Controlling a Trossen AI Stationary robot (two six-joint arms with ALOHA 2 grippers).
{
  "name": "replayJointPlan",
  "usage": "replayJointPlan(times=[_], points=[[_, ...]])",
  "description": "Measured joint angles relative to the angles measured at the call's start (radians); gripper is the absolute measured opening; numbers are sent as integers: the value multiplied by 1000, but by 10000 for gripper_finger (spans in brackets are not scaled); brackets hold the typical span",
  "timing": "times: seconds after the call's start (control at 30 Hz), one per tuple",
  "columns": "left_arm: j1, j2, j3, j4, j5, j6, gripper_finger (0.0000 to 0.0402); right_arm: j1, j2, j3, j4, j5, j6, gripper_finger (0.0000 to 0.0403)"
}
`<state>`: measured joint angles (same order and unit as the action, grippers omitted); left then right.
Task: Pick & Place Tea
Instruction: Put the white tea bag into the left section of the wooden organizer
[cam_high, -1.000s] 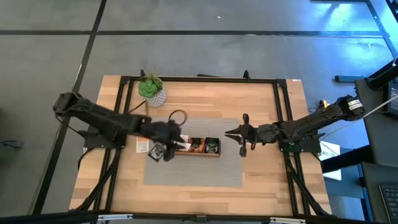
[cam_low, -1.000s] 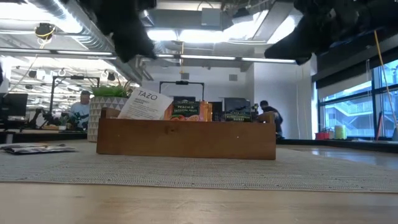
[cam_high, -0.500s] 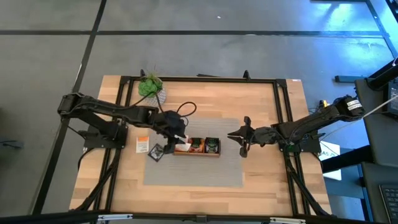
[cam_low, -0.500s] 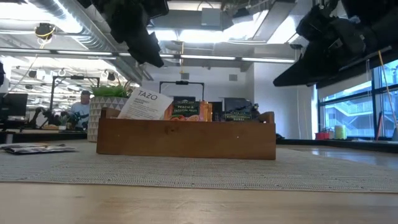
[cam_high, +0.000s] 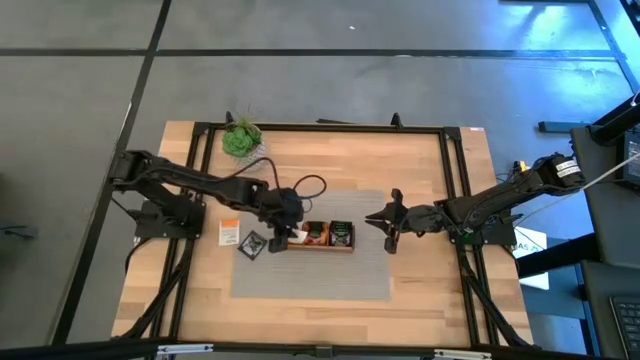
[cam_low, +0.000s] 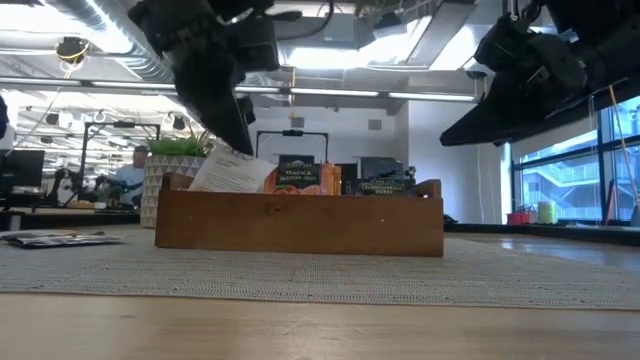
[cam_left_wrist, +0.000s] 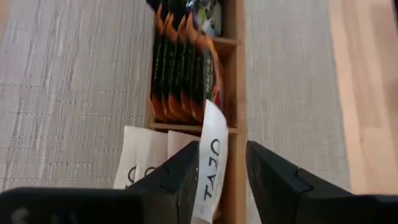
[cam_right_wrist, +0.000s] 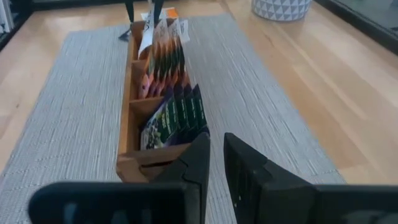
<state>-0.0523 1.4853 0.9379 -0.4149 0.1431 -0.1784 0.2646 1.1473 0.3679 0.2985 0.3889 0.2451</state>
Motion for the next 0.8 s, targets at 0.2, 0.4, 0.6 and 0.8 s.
replayJointPlan(times=[0.2, 0.4, 0.6, 0.8], points=[[-1, 30, 0, -7, 8, -2, 128, 0, 6, 0, 10, 0, 8, 51], [-1, 31, 0, -9, 9, -2, 127, 0, 6, 0, 14, 1, 8, 51], [-1, 31, 0, -9, 49, -24, 128, 0, 6, 0, 14, 1, 8, 51], [-7, 31, 0, -9, 68, -98, 128, 0, 6, 0, 13, 1, 8, 51]])
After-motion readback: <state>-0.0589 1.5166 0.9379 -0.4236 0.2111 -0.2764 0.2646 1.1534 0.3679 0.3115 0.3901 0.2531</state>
